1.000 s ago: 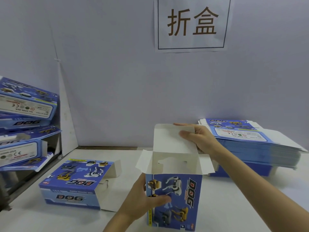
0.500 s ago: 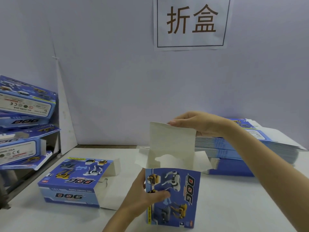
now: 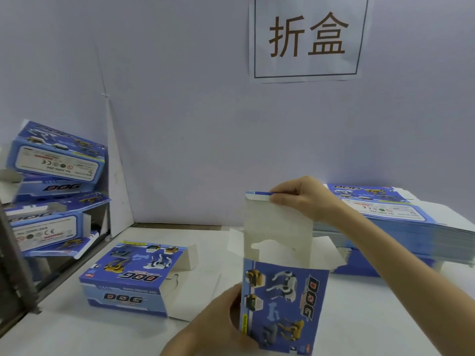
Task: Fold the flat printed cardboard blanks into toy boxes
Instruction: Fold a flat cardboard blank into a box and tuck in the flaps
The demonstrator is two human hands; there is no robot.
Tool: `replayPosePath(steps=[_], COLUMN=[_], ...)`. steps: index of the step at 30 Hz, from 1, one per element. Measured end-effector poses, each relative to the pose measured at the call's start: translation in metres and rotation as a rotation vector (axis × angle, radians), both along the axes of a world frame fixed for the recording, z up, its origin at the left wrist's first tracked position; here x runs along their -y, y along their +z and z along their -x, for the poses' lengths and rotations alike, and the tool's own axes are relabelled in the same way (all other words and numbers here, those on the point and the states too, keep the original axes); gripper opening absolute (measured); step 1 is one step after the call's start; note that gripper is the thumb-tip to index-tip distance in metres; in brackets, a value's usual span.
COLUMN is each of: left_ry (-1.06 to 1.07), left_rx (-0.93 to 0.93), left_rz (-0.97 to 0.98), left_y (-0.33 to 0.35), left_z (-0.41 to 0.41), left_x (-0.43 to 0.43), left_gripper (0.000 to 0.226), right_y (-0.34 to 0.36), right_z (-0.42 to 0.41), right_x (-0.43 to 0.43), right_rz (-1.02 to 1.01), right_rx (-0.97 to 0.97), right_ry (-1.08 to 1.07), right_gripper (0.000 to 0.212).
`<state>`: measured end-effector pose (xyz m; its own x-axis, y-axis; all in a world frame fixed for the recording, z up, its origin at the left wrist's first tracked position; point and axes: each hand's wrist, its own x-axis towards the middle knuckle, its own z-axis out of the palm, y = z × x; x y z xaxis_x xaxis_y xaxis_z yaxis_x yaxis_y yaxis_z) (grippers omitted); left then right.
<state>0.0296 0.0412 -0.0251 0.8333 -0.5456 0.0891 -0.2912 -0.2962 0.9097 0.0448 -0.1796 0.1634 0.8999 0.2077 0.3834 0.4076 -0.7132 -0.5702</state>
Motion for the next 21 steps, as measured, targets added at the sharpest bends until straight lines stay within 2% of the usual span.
replayPosePath(steps=[3, 5, 7, 9, 12, 14, 19, 21], left_ry=[0.049, 0.092, 0.140, 0.252, 0.397, 0.475, 0.581, 0.660], left_rx=[-0.095, -0.168, -0.208, -0.317, -0.407, -0.383, -0.243, -0.173], left_rz=[0.005, 0.128, 0.284, 0.448, 0.593, 0.615, 0.610, 0.783], left_y=[0.017, 0.031, 0.038, 0.037, 0.038, 0.054, 0.159, 0.225], left_z=[-0.007, -0.007, -0.001, 0.006, 0.013, 0.018, -0.011, -0.044], left_x=[-0.025, -0.043, -0.059, -0.072, -0.094, -0.113, -0.166, -0.184], left_gripper=[0.090, 0.091, 0.080, 0.074, 0.070, 0.074, 0.075, 0.051], right_y=[0.006, 0.005, -0.004, -0.022, -0.053, -0.069, -0.076, -0.074], right_z=[0.003, 0.002, 0.001, 0.002, 0.005, 0.005, -0.019, -0.023], right_x=[0.004, 0.006, 0.001, -0.015, -0.060, -0.095, -0.159, -0.174], right_rz=[-0.348, -0.606, -0.810, -0.826, -0.537, -0.432, -0.715, -0.765], right_rx=[0.004, 0.079, 0.109, -0.028, -0.329, -0.411, -0.542, -0.546], right_ry=[0.055, 0.070, 0.044, 0.103, 0.272, 0.356, 0.372, 0.402], right_gripper=[0.015, 0.024, 0.032, 0.043, 0.075, 0.080, 0.059, 0.070])
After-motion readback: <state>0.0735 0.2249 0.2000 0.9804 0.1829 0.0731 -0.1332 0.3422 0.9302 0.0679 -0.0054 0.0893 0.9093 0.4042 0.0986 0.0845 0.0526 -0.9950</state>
